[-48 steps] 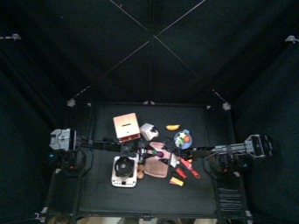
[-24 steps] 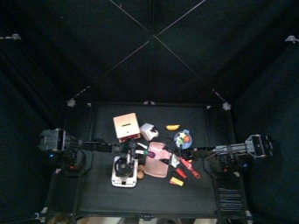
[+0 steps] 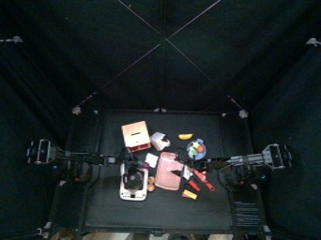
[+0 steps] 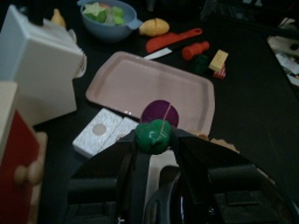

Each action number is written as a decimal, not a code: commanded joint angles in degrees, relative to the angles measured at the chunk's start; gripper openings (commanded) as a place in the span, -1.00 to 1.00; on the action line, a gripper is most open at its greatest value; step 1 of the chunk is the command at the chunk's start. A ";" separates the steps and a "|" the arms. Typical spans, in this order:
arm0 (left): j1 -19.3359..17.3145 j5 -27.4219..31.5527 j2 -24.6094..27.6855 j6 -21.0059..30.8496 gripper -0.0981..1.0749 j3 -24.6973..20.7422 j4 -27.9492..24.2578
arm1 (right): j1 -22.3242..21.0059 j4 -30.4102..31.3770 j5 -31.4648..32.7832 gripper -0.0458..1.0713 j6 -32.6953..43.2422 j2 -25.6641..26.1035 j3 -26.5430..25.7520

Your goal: Drop eggplant above stove

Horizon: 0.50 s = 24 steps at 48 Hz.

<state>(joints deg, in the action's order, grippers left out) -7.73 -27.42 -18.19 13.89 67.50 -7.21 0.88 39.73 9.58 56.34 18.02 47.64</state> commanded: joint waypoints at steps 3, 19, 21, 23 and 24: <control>-0.79 5.10 -2.46 0.00 0.34 0.88 1.41 | 0.09 -0.09 -0.18 0.95 0.09 -0.09 -1.14; -2.99 17.14 -4.04 0.18 0.39 1.23 3.78 | -0.09 0.09 0.00 0.95 -0.26 -0.79 -1.41; -3.34 17.49 -4.04 0.18 0.41 1.23 4.31 | -0.09 0.18 0.00 0.95 -0.26 -0.88 -1.41; -3.43 17.49 -4.04 0.18 0.44 1.23 4.66 | -0.18 0.09 0.00 0.95 -0.26 -0.88 -1.41; -3.52 17.49 -4.04 0.18 0.46 1.23 4.83 | -0.18 0.09 0.00 0.95 -0.26 -0.97 -1.41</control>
<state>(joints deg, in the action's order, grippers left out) -10.72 -10.02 -22.24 14.06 69.52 -2.90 0.79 39.73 9.76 56.16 16.44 47.55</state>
